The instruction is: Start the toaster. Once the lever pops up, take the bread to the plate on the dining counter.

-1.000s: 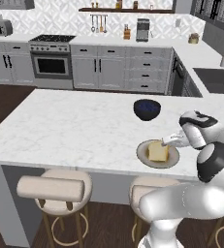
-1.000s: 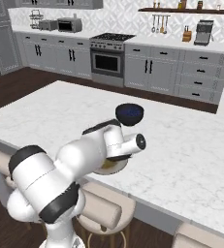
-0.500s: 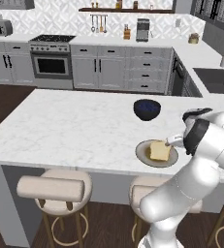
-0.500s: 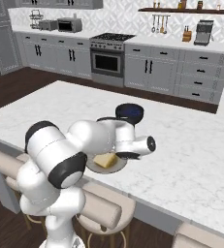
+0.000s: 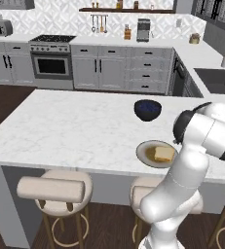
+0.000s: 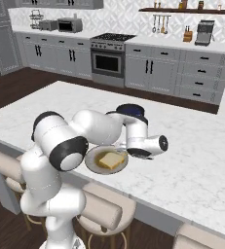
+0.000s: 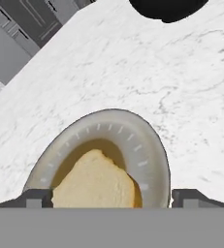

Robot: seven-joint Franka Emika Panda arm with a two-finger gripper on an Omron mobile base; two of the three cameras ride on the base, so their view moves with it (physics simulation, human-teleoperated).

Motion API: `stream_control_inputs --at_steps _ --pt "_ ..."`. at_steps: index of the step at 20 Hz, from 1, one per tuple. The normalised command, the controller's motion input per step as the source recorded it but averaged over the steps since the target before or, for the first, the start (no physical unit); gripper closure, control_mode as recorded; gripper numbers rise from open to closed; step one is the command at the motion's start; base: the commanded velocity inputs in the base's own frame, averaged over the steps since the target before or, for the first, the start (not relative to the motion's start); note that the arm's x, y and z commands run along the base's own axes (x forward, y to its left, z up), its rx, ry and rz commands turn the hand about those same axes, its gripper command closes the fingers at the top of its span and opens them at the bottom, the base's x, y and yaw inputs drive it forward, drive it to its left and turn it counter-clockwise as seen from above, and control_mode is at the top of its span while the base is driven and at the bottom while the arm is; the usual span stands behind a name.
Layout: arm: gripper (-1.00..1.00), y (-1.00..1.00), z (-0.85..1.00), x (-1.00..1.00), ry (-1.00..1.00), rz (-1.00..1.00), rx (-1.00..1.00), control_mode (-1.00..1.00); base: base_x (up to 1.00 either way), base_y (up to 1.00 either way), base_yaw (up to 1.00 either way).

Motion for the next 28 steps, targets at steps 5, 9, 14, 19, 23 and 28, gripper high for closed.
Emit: stream_control_inputs --at_steps 5,9,14,19,23,28 --pt "-1.0 -0.03 0.58 -0.12 -0.04 -0.07 -0.16 -1.0 0.0 0.0 0.0" --pt "-1.0 0.33 1.0 -0.72 -0.02 -0.02 -0.16 -1.0 0.0 0.0 0.0" --pt "-1.0 0.82 0.78 -0.83 0.0 -0.01 -0.21 -1.0 0.0 0.0 0.0" --pt "-1.0 1.0 0.17 -0.61 0.02 0.06 -0.23 -1.0 0.0 0.0 0.0" --pt "-1.0 1.0 0.08 -0.54 0.0 0.07 -0.24 -1.0 0.0 0.0 0.0" --pt "-1.0 1.0 0.35 -0.37 0.01 0.03 -0.18 -1.0 0.0 0.0 0.0"
